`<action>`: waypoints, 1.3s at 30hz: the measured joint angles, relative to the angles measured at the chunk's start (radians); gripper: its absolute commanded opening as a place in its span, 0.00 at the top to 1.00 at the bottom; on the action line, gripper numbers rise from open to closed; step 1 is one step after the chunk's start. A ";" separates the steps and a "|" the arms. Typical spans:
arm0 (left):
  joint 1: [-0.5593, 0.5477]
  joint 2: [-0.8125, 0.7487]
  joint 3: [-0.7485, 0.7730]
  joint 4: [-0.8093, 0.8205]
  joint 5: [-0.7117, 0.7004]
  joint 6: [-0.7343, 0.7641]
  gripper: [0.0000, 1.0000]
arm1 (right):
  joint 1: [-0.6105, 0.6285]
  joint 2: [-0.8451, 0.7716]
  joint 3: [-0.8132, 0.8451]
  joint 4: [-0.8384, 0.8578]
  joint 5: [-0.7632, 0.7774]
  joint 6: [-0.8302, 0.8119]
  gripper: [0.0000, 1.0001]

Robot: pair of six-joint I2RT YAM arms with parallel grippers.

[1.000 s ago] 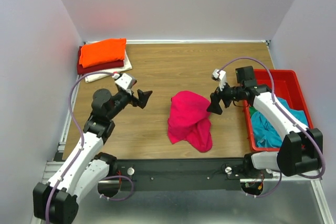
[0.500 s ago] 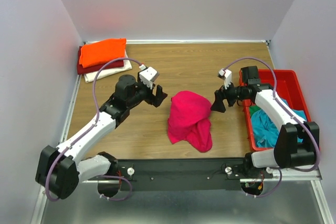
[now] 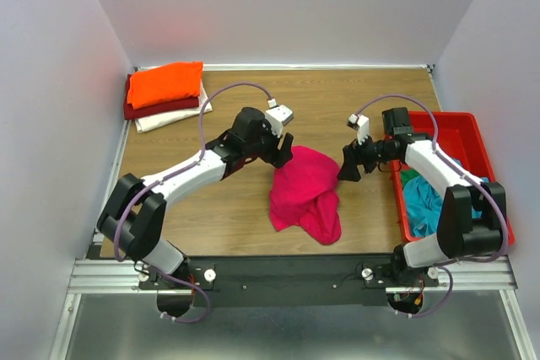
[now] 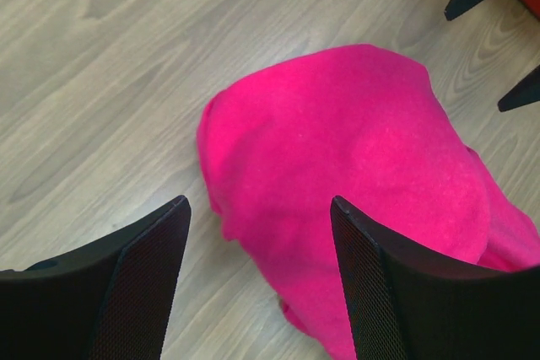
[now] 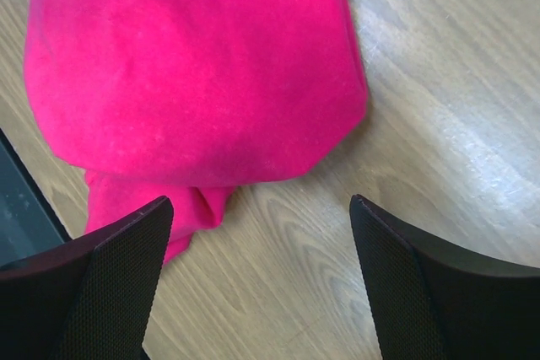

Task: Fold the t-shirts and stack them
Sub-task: Flatten the tshirt out

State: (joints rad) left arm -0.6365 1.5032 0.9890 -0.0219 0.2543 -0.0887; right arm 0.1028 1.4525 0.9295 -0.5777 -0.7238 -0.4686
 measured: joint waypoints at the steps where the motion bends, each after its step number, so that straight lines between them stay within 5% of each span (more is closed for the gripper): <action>1: -0.009 0.018 0.010 -0.005 -0.001 -0.003 0.25 | 0.000 0.009 0.000 0.000 0.000 0.002 0.15; 19: -0.040 0.051 -0.030 -0.029 -0.055 -0.059 0.31 | 0.026 0.275 0.077 0.000 -0.003 0.088 0.59; 22: -0.040 0.051 -0.043 -0.024 -0.046 -0.069 0.45 | 0.033 0.289 0.101 0.001 -0.015 0.098 0.80; 25: -0.040 0.051 -0.043 -0.018 -0.037 -0.078 0.80 | 0.035 0.306 0.126 0.000 -0.030 0.102 0.99; 27: -0.040 0.054 -0.043 -0.011 -0.035 -0.081 1.00 | 0.035 0.312 0.143 0.000 -0.031 0.106 0.99; 33: -0.040 0.048 0.019 -0.032 -0.053 -0.081 1.00 | 0.035 0.313 0.329 -0.076 -0.019 0.087 1.00; 39: -0.024 -0.017 0.277 -0.109 -0.126 -0.031 1.00 | 0.036 0.298 0.764 -0.177 0.013 0.048 0.99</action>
State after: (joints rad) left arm -0.6609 1.4860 1.2655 -0.1307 0.1280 -0.1192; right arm 0.1390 1.7508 1.6939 -0.7551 -0.7109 -0.4206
